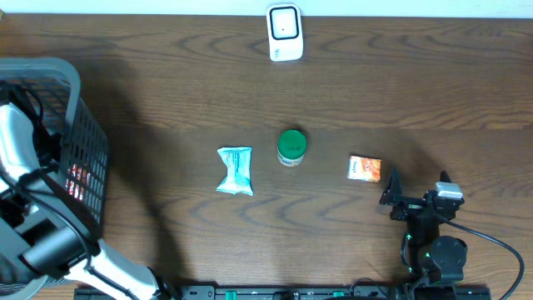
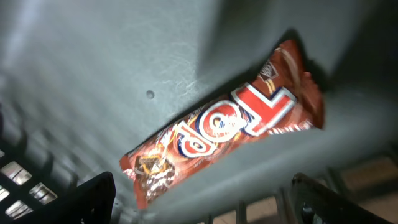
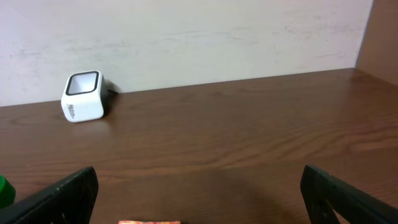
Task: Scan the item barcode
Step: 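Reach the left gripper into the basket and grasp the orange candy bar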
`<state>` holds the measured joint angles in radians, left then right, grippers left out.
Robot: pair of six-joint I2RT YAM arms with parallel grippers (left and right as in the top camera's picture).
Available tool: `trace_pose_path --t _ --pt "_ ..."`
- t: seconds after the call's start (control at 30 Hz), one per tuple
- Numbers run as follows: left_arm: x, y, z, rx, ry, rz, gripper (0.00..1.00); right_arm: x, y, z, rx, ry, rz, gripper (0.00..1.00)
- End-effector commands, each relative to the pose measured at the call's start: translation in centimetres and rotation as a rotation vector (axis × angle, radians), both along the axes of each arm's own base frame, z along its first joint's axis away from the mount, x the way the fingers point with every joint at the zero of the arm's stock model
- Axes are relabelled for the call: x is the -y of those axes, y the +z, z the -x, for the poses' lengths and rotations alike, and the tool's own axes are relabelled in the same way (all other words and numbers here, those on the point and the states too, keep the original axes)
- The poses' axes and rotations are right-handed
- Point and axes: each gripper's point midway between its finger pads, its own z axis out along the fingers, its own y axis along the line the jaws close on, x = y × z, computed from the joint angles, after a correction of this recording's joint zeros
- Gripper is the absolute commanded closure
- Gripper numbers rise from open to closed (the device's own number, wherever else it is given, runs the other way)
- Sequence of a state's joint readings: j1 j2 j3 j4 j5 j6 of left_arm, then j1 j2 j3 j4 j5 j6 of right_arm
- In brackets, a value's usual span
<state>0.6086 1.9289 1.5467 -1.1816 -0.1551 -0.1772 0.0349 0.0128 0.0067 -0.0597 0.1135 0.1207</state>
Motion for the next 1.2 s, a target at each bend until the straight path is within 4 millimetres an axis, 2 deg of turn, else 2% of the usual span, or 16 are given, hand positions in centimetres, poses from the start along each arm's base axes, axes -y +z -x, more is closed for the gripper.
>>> trace_pose_path --t 0.0,0.27,0.33,0.37,0.47,0.53,0.6,0.73,0.83,0.9,1.0,1.17 --pt "0.1 -1.7 0.6 -0.064 -0.024 0.031 0.1 0.1 -0.1 0.0 -0.005 -0.005 0.014 0.01" --pt "0.7 -4.2 1.0 -0.136 -0.042 0.088 0.05 0.1 -0.1 0.0 -0.005 -0.005 0.014 0.01" --pt "0.9 -4.6 1.2 -0.156 -0.041 0.101 0.07 0.1 -0.1 0.0 -0.005 -0.005 0.014 0.01" --pt "1.0 -4.9 1.4 -0.167 -0.041 0.109 0.14 0.1 -0.1 0.0 -0.005 -0.005 0.014 0.01" --pt "1.3 -5.5 1.8 -0.197 -0.041 0.131 0.49 0.1 -0.1 0.0 -0.005 -0.005 0.014 0.01" --pt "1.4 -5.8 2.0 -0.212 -0.041 0.142 0.66 0.1 -0.1 0.0 -0.005 -0.005 0.014 0.01" --pt "1.4 -5.9 2.1 -0.216 -0.041 0.144 0.91 0.1 -0.1 0.0 -0.005 -0.005 0.014 0.01" --pt "0.5 -5.4 2.5 -0.246 -0.035 0.093 0.93 0.1 -0.1 0.0 -0.005 -0.005 0.014 0.01" --pt "-1.0 -3.8 2.7 -0.28 0.009 -0.001 0.93 0.1 -0.1 0.0 -0.005 -0.005 0.014 0.01" --pt "-1.3 -2.8 2.2 -0.259 0.025 -0.014 0.93 0.1 -0.1 0.0 -0.005 -0.005 0.014 0.01" --pt "-1.2 -2.1 2.0 -0.238 0.04 -0.021 0.66 0.1 -0.1 0.0 -0.005 -0.005 0.014 0.01" --pt "-1.1 -2.2 1.4 -0.22 0.013 -0.011 0.58 0.1 -0.1 0.0 -0.005 -0.005 0.014 0.01"
